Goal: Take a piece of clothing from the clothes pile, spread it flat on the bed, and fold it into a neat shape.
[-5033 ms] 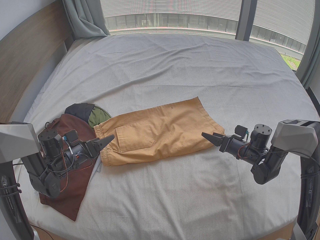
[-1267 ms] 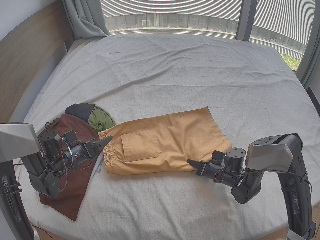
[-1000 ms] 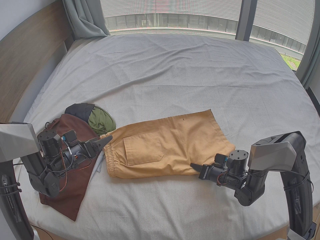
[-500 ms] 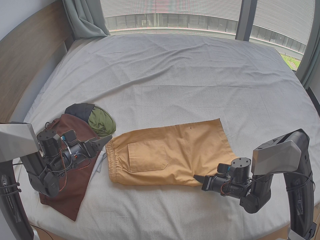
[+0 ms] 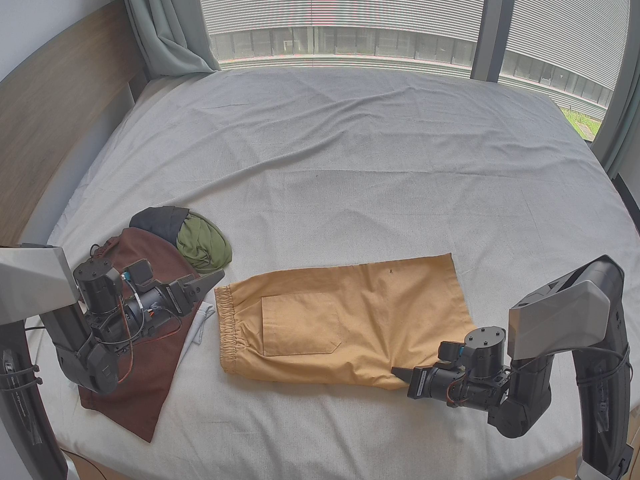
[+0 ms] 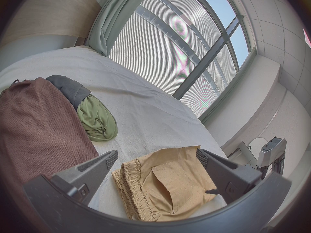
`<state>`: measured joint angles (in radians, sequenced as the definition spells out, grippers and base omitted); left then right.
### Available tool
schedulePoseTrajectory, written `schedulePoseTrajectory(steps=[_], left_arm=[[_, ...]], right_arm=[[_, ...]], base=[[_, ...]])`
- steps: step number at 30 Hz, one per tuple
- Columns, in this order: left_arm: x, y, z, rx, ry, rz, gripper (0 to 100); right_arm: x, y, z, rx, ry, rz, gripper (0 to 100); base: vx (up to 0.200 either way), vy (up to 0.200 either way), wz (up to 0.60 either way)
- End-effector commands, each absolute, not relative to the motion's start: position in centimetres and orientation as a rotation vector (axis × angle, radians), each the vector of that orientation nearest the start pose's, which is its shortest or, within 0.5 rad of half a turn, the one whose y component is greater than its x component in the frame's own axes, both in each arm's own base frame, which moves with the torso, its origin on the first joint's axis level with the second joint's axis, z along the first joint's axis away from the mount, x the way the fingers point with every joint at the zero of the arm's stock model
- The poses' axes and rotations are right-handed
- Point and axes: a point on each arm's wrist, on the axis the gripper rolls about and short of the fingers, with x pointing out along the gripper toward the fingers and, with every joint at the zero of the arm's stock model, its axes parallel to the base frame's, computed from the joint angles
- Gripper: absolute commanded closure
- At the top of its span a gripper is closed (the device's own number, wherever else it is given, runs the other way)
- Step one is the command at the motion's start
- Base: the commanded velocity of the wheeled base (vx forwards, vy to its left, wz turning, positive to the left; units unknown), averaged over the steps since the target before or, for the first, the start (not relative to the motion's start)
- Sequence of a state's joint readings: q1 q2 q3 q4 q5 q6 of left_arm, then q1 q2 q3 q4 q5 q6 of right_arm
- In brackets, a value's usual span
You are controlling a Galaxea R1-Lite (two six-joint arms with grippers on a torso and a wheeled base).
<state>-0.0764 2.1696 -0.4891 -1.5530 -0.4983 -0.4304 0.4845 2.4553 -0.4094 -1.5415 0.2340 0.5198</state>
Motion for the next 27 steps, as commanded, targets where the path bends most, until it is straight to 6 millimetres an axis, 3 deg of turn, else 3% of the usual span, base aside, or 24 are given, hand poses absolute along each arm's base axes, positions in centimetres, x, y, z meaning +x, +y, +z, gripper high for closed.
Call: schedulePoseTrajectory(steps=[1,25,26,27], left_arm=[[32.26,-3.51,5.37,-0.447,0.245,-0.538,0],[32.26,-3.57,5.51,-0.447,0.241,-0.545,0],[32.24,-3.62,5.56,-0.448,0.240,-0.547,0],[32.23,-3.66,5.61,-0.450,0.240,-0.548,0]], right_arm=[[26.72,14.93,-4.90,0.419,0.690,0.558,100],[26.72,14.88,-4.87,0.419,0.690,0.556,100],[26.70,14.92,-4.87,0.419,0.690,0.558,0],[26.64,14.88,-4.89,0.418,0.692,0.555,0]], base=[[0.000,0.000,0.00],[0.000,0.000,0.00],[0.000,0.000,0.00],[0.000,0.000,0.00]])
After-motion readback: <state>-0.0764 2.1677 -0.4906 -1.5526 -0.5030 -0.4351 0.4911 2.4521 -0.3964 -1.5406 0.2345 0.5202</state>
